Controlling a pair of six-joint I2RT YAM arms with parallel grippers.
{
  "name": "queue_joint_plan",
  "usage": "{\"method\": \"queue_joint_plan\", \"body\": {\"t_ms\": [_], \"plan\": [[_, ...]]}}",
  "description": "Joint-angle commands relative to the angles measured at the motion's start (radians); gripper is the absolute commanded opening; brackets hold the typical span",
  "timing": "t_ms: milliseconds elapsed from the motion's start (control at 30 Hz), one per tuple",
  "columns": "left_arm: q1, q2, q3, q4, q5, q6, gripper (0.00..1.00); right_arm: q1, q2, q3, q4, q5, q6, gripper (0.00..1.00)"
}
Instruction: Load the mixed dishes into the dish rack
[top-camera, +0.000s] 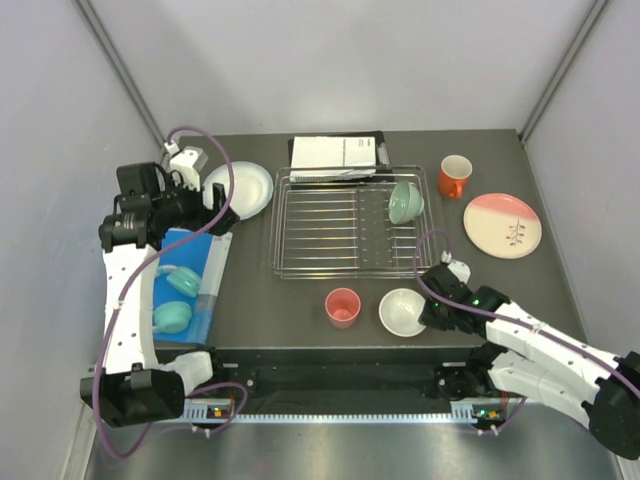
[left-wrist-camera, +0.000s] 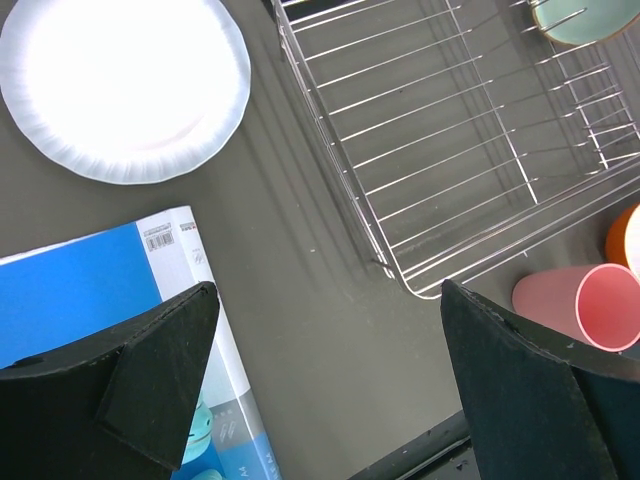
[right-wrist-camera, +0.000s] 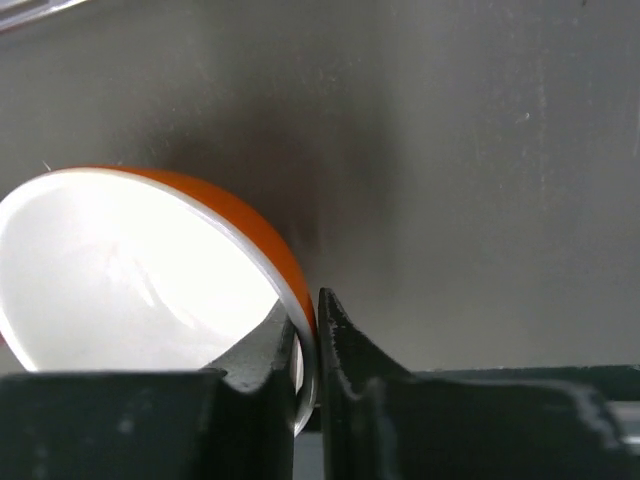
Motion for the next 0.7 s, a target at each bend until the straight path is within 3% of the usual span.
{"method": "queue_joint_plan", "body": {"t_ms": [0,233,367,533,667], "plan": [[0.005,-0.028,0.039,-0.004,0.03,-0.008,0.96,0.004,0.002,0.012,0.038,-0.001,-0.005,0.0],[0.005,-0.051,0.024,-0.007,0.031,0.0,0.96,0.018,-0.12,0.139,-0.121,0.122,-0.049,0.0],[0.005,-0.054,0.013,0.001,0.032,-0.006,0.96,0.081,-0.142,0.367,-0.299,0.271,-0.04,0.0],[0.005,-0.056,-0.008,0.017,0.04,-0.02,0.96,0.156,0.002,0.708,-0.485,0.519,-0.104,0.0],[0.005,-0.06,-0.014,0.021,0.038,-0.023,0.95,0.19,0.183,0.894,-0.615,0.877,-0.132,0.0]]}}
